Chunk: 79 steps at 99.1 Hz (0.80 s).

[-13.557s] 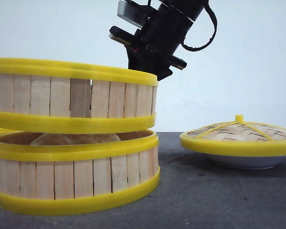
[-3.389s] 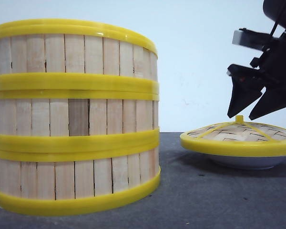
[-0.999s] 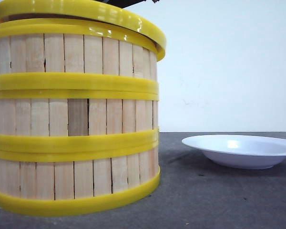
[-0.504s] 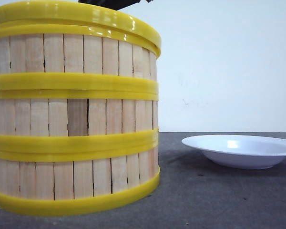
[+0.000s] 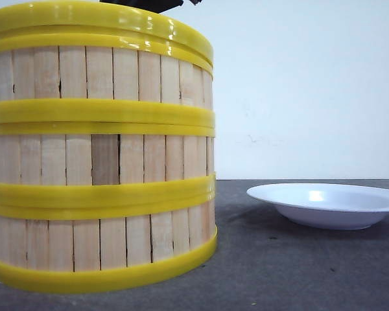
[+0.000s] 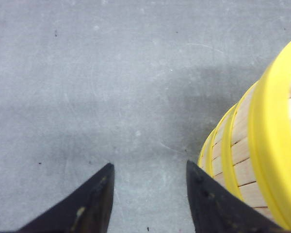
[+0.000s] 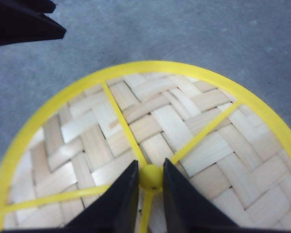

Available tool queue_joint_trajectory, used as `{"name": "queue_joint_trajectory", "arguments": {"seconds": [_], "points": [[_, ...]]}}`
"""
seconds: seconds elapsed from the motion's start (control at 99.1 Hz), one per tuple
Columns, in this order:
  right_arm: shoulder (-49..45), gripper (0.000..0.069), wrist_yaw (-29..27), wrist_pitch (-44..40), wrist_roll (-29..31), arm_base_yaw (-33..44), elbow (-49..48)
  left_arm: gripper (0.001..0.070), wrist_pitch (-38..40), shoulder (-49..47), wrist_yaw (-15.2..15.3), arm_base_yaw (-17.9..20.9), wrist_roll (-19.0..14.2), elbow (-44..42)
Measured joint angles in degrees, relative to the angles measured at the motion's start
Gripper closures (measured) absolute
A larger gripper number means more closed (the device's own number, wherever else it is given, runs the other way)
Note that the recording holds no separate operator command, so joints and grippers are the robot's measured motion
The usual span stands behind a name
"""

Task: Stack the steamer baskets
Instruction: 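Lower the woven lid onto the top basket with the right gripper, then release the lid and raise the right gripper away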

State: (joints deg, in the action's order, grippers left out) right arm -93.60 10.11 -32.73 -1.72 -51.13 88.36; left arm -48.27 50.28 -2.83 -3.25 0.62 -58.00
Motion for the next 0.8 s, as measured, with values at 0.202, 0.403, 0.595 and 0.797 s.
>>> {"name": "queue_joint_trajectory", "arguments": {"seconds": [0.202, 0.403, 0.595, 0.797], "points": [[-0.42, 0.0566, -0.07, 0.20, 0.00, -0.13, 0.11, 0.0433, 0.00, 0.00, 0.00, 0.00, 0.00, 0.00], [-0.70, 0.0361, 0.20, 0.39, 0.00, -0.20, 0.11, 0.0433, 0.00, 0.00, 0.00, 0.00, -0.02, 0.00], [1.79, 0.0342, 0.13, -1.86, 0.02, 0.94, -0.13, 0.0433, 0.00, 0.00, 0.00, 0.00, 0.00, 0.00], [10.43, 0.0342, -0.63, -7.04, 0.22, 7.37, -0.13, 0.0433, -0.07, 0.00, 0.00, 0.00, 0.00, 0.00]]}}
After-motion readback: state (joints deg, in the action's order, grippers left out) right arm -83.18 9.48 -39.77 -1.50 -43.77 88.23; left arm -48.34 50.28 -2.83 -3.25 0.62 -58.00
